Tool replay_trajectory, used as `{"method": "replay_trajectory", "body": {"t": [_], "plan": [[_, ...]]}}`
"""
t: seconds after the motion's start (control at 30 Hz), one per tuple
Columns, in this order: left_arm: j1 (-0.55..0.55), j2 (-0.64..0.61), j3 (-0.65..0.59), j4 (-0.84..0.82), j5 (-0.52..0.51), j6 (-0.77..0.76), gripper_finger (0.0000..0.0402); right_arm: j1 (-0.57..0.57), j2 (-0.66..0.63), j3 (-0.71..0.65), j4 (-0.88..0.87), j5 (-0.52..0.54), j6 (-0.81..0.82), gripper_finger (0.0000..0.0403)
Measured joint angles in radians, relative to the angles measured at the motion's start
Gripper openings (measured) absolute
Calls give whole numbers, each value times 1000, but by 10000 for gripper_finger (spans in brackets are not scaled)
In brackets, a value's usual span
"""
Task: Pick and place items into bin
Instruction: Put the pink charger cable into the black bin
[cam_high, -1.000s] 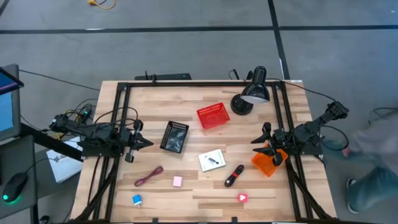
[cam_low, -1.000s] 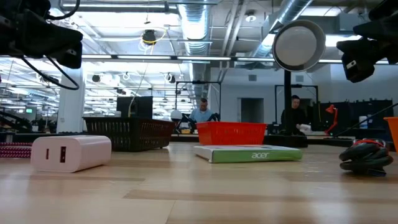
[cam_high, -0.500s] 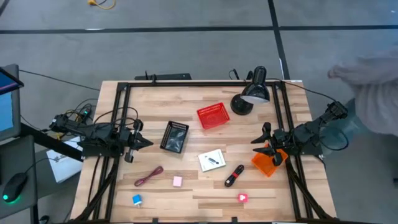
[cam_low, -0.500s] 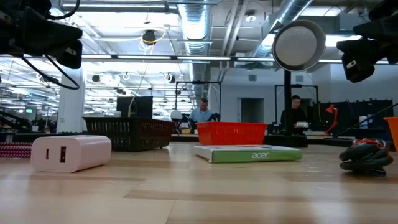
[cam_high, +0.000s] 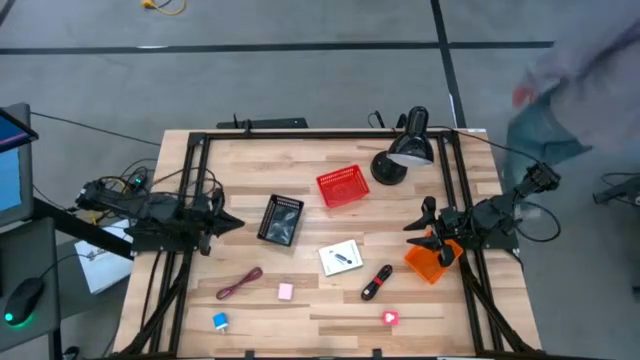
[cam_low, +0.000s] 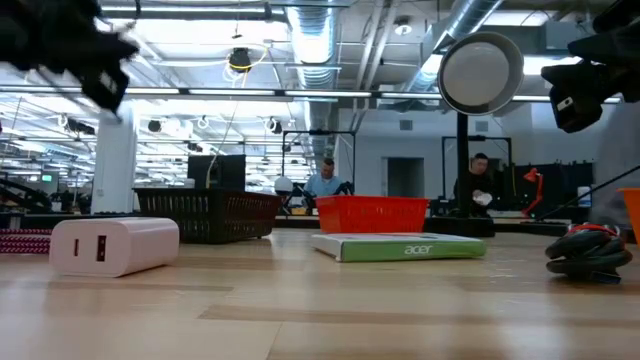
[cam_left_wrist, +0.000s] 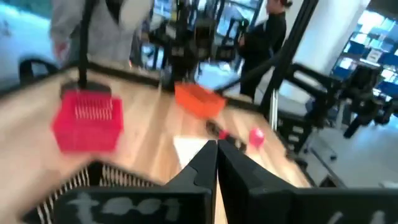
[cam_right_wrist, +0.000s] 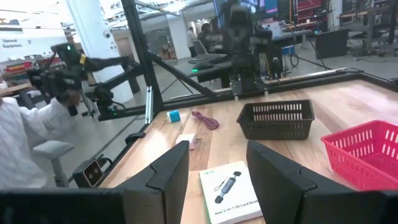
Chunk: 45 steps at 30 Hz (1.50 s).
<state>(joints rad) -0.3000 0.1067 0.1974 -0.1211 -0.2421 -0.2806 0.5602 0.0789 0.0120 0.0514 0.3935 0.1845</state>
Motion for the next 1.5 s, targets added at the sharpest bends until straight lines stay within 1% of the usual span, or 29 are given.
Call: {"method": "replay_trajectory", "body": {"t": [0.07,0.17,0.27,0.33,0.37,0.43,0.5,0.57,0.67,0.73,0.83,0.97,1.07,1.23,1.33,1.5], "plan": [[0,37,81,-64,-15,56,2,0,0,0,0,0,0,155],[0,109,206,-184,-83,136,18,0,0,0,0,0,0,155],[0,189,286,-280,-137,162,50,-1,0,0,3,18,-31,155],[0,241,308,-290,-147,160,78,-6,-2,0,6,56,-63,155],[0,263,314,-291,-140,144,93,-9,-1,0,6,57,-68,155],[1,305,325,-294,-92,77,120,-13,-1,0,6,53,-68,155],[1,343,332,-296,-25,21,142,-13,-1,-1,8,56,-74,155],[-1,372,332,-324,51,4,155,-13,0,-2,31,74,-71,155],[-11,430,322,-388,126,-35,160,-13,-1,-2,105,80,-50,155],[-20,481,320,-436,173,-124,160,-13,-1,-2,142,80,-85,155],[-43,558,319,-457,245,-259,156,-13,-1,-2,178,84,-154,155],[-82,648,319,-456,316,-361,148,-13,-1,-2,189,88,-165,155],[-114,715,319,-457,325,-470,142,-13,-1,-2,202,116,-168,155],[-188,834,319,-421,339,-642,139,-13,-1,-1,184,212,-167,155],[-234,902,319,-353,359,-729,139,-13,-1,-1,164,222,-167,155],[-301,1006,319,-213,364,-816,139,-13,0,-1,132,220,-167,155]]}}
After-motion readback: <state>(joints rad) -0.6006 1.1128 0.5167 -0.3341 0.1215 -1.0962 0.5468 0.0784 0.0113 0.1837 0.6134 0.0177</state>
